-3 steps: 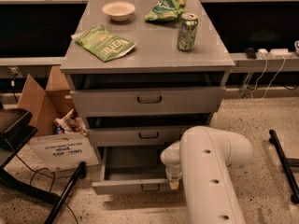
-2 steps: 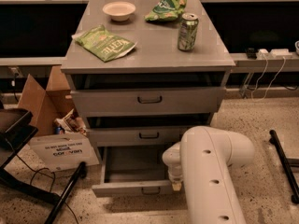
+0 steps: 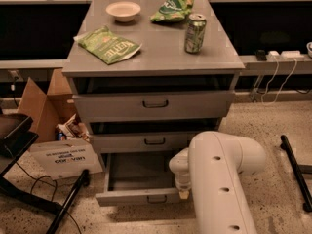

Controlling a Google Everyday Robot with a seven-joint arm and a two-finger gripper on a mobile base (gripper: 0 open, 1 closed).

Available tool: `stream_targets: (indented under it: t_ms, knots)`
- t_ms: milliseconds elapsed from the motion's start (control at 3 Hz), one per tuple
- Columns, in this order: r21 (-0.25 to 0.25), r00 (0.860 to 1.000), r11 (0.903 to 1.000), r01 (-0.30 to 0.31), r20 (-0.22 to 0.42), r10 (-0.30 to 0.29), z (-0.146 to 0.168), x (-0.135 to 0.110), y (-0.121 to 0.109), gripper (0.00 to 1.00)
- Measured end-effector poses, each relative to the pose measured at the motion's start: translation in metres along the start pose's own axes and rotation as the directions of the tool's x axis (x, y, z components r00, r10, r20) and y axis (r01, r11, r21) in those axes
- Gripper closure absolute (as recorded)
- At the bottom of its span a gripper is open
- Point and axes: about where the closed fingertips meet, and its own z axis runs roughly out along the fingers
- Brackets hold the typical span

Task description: Open bottom drawer

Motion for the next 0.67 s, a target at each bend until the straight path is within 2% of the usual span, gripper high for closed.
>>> stream_targets:
  t_ms: [333,667]
  knots:
    - [0.015,1.000,0.9998,-0.010,0.011,0.010,-0.003,0.000,-0.001,1.00]
    - [-0.003,1.000,0.9995,-0.030,0.002,0.030,-0.002,0.007,0.014,1.00]
